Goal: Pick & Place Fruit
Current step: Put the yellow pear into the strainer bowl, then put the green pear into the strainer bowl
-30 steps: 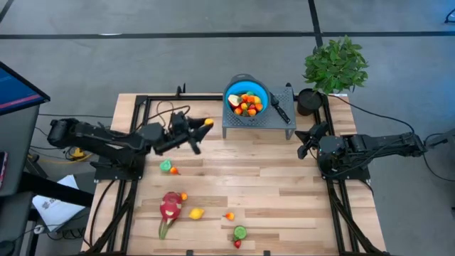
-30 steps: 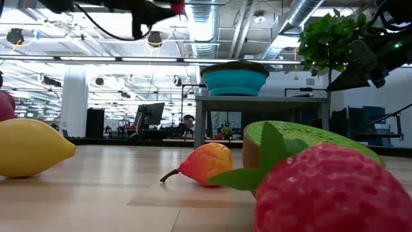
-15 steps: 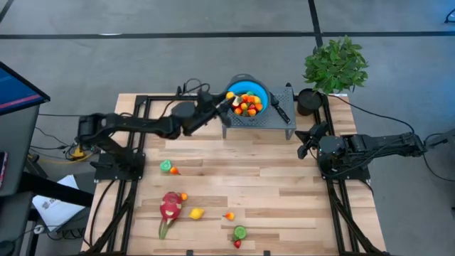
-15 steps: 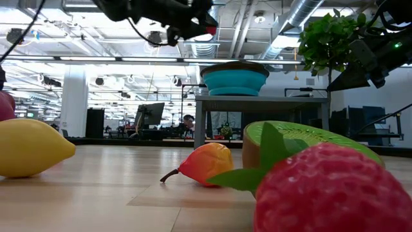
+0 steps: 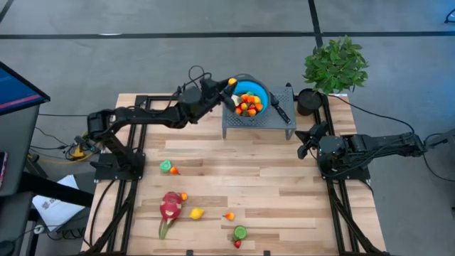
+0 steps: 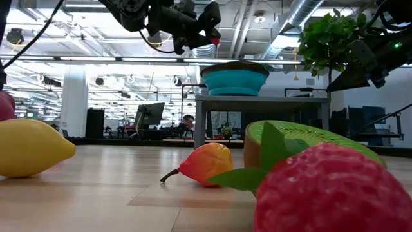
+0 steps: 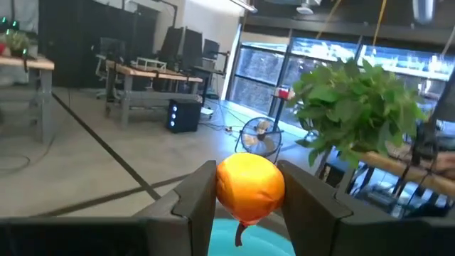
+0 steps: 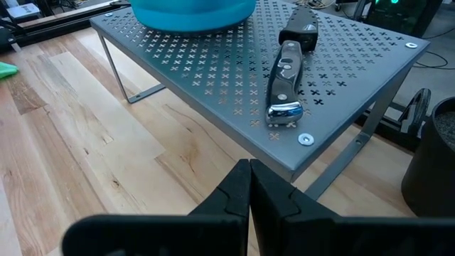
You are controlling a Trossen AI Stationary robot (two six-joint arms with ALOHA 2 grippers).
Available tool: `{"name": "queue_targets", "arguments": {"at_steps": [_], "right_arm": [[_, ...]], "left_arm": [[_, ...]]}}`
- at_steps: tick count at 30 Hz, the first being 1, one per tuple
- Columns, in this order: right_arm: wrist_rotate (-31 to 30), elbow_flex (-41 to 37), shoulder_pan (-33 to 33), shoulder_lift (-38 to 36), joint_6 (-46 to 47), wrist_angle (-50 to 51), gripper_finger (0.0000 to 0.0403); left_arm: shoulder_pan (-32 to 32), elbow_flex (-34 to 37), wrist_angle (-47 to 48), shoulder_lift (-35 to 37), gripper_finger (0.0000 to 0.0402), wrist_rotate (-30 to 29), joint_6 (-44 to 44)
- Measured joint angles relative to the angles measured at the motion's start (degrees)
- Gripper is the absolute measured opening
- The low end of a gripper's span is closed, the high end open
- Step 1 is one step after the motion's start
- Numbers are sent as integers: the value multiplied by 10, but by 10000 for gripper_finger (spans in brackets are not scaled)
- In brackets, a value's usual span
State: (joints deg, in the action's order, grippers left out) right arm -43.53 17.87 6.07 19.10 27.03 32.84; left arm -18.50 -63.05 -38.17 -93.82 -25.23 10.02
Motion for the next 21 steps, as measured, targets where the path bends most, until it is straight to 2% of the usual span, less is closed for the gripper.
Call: {"name": "queue_targets", "arguments": {"at_steps": [5,9,11,21], "right_arm": [[0,0,0,0,0,0,0],[0,0,0,0,-2,0,0],[0,0,0,0,-4,0,0],[0,0,0,0,-4,0,0]], "left_arm": [[-4,0,0,3,136,1,38],[-4,0,0,-2,138,57,16],[-3,0,-7,-7,146,64,15],[-3,0,-6,-9,253,65,56]]}}
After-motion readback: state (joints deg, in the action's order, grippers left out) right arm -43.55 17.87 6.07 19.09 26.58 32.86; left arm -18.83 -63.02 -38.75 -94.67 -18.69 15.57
